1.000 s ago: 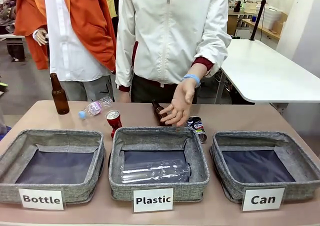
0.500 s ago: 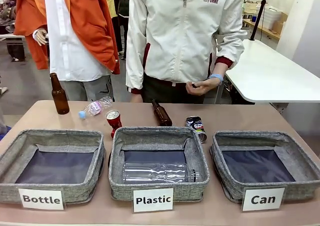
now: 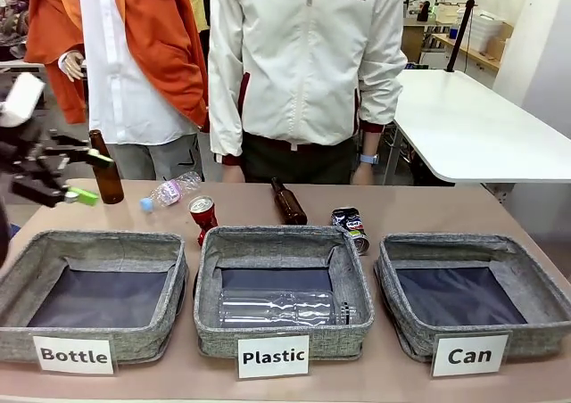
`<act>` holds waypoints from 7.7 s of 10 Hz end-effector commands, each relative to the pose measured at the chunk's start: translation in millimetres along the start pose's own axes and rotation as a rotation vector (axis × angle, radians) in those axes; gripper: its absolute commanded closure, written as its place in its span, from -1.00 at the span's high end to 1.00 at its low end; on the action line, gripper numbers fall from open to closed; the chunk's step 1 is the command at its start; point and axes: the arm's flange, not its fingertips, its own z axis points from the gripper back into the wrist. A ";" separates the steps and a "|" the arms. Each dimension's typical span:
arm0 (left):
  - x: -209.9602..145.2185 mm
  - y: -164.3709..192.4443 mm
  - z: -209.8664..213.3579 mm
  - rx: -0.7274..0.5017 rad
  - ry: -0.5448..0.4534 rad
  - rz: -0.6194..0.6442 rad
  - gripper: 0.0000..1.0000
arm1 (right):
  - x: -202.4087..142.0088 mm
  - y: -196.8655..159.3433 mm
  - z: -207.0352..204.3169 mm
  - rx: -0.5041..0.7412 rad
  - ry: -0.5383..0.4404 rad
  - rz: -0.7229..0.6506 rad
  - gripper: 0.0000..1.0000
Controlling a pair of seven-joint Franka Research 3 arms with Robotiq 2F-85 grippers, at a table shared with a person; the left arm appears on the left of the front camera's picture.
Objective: Sort the can waste into the basket.
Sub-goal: Pick up the can waste from the table and place it in the right Fabric basket.
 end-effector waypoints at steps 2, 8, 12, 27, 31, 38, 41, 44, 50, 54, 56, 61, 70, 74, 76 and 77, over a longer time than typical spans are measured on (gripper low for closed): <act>-4.6 51.1 -46.5 -0.047 0.055 -0.080 1.00 | 3.3 0.9 0.5 0.025 -0.015 0.027 1.00; -19.1 124.6 -106.8 -0.147 0.046 0.027 1.00 | 3.3 0.9 0.5 0.025 -0.015 0.027 1.00; -30.1 117.3 -112.8 -0.224 0.093 -0.108 1.00 | 3.3 0.9 0.5 0.025 -0.015 0.027 1.00; -91.5 -77.2 194.6 0.196 -0.225 0.054 1.00 | 3.3 0.9 0.5 0.025 -0.015 0.027 1.00; -108.0 -70.7 199.6 0.235 -0.276 0.074 1.00 | 3.3 0.9 0.5 0.025 -0.015 0.027 1.00; -68.7 27.4 156.6 0.028 -0.142 0.090 1.00 | 3.3 0.9 0.5 0.025 -0.015 0.027 1.00; -112.5 -57.9 230.6 0.151 -0.228 0.112 1.00 | 3.3 0.9 0.5 0.025 -0.015 0.027 1.00; -149.4 -122.8 241.6 0.285 -0.300 0.104 1.00 | 3.3 0.9 0.5 0.025 -0.015 0.027 1.00; -146.3 -101.7 235.8 0.258 -0.270 0.112 1.00 | 3.3 0.9 0.5 0.025 -0.015 0.027 1.00; -100.6 -42.1 187.0 0.206 -0.147 0.113 1.00 | 3.3 0.9 0.5 0.025 -0.015 0.027 1.00; -75.3 -4.4 142.2 0.136 -0.048 0.096 1.00 | 3.3 0.9 0.5 0.025 -0.015 0.027 1.00; -30.7 75.6 27.5 0.030 0.061 0.028 1.00 | 3.3 0.9 0.5 0.025 -0.015 0.027 1.00; -71.8 172.0 -133.1 -0.481 0.046 -0.207 1.00 | 3.3 0.9 0.5 0.025 -0.015 0.027 1.00; -78.5 185.5 -165.6 -0.568 -0.039 -0.189 1.00 | 3.3 0.9 0.5 0.025 -0.015 0.027 1.00; -79.0 182.8 -186.7 -0.602 -0.059 -0.195 1.00 | 3.3 0.9 0.5 0.025 -0.015 0.027 1.00; -78.1 178.8 -195.0 -0.604 -0.073 -0.207 1.00 | 3.3 0.9 0.5 0.025 -0.015 0.027 1.00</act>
